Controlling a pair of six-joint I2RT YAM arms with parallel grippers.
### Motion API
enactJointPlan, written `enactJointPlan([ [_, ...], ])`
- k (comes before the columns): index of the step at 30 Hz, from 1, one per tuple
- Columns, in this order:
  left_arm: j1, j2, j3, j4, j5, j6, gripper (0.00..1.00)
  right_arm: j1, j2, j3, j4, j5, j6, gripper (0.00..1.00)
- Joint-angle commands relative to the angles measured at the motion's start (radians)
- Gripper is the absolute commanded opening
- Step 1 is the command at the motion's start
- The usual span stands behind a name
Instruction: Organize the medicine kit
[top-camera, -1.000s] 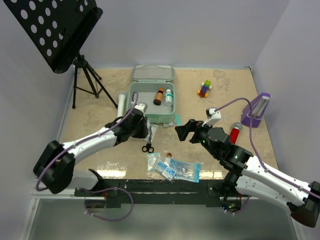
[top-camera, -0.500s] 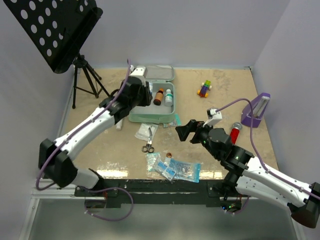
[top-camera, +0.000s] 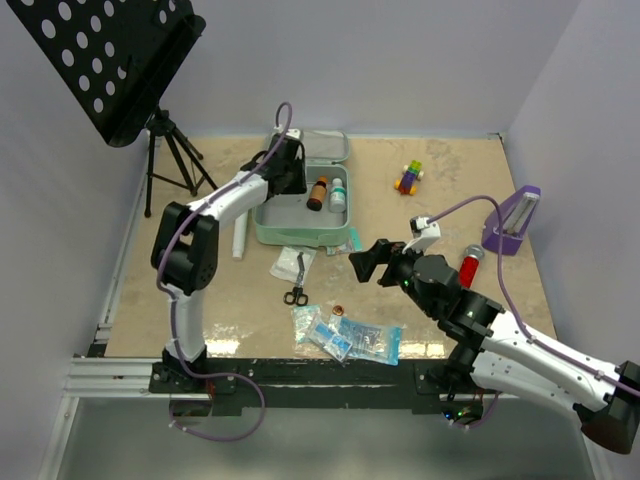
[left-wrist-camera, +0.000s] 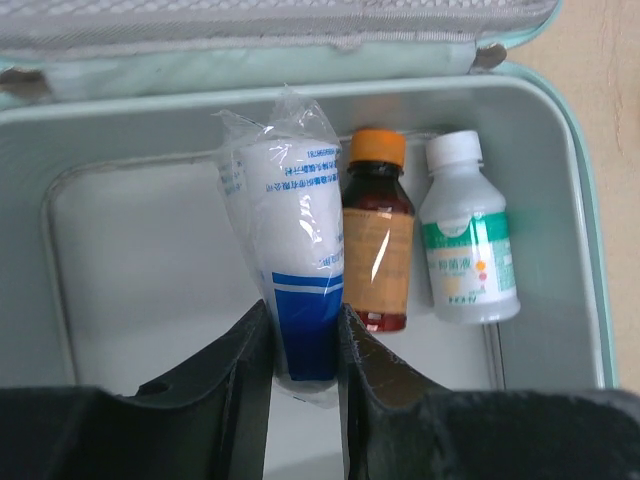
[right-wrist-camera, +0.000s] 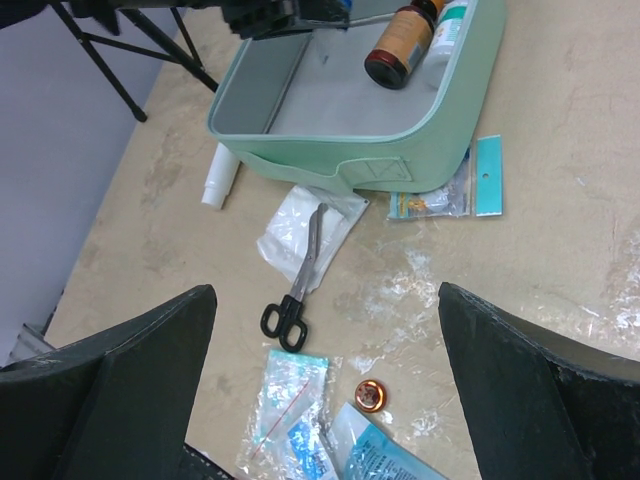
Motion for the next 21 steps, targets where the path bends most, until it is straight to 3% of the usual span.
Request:
enactJointPlan([
  [1, 0.012, 0.104, 0.138, 0.019, 0.046, 0.025, 0.25, 0.002, 0.003, 0.015, 0.062, -0.02, -0.022, 0.98],
  [21, 0.012, 0.25, 0.214, -0.044, 0.15, 0.046, 0.27, 0.002, 0.056, 0.022, 0.073, -0.025, -0.034, 0.98],
])
